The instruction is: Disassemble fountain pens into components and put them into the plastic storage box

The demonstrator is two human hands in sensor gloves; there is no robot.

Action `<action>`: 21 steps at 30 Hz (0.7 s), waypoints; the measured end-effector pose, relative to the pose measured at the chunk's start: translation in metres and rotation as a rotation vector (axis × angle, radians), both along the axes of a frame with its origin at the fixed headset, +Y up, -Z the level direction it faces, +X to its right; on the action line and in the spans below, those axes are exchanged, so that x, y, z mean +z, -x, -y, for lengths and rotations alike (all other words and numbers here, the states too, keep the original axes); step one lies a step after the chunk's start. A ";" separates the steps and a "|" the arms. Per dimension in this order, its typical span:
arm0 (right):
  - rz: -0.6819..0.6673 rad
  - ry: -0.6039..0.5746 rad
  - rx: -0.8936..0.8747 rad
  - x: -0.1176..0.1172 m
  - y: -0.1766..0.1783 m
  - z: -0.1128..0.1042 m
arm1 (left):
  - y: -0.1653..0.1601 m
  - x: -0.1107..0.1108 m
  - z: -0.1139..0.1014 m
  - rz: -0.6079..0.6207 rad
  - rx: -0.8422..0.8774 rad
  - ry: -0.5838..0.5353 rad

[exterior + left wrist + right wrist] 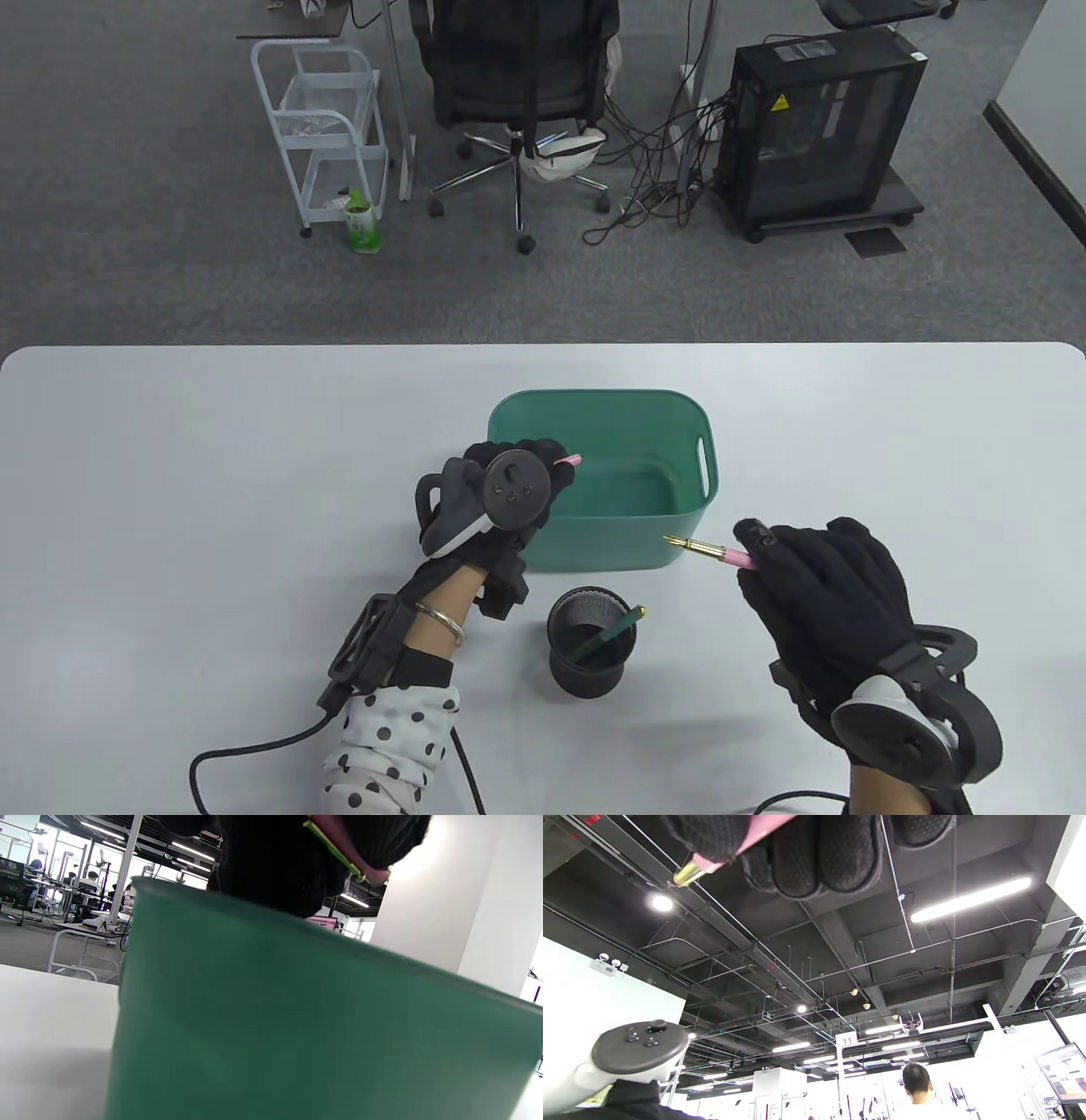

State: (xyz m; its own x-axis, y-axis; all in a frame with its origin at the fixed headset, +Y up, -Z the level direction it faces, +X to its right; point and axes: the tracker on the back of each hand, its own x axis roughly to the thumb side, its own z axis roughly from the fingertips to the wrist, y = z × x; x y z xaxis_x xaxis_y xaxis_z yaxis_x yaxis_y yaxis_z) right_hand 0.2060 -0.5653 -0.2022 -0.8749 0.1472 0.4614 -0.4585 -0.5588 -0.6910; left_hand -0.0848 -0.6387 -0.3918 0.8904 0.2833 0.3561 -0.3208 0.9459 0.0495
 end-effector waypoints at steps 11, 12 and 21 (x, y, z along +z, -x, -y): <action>0.001 0.006 0.006 -0.001 0.001 0.000 | -0.007 -0.010 0.013 -0.008 -0.035 0.038; 0.001 0.005 0.006 -0.001 0.001 -0.001 | -0.007 -0.011 0.015 -0.008 -0.038 0.040; -0.001 0.006 0.006 -0.001 0.001 -0.001 | -0.008 -0.010 0.019 -0.019 -0.076 0.038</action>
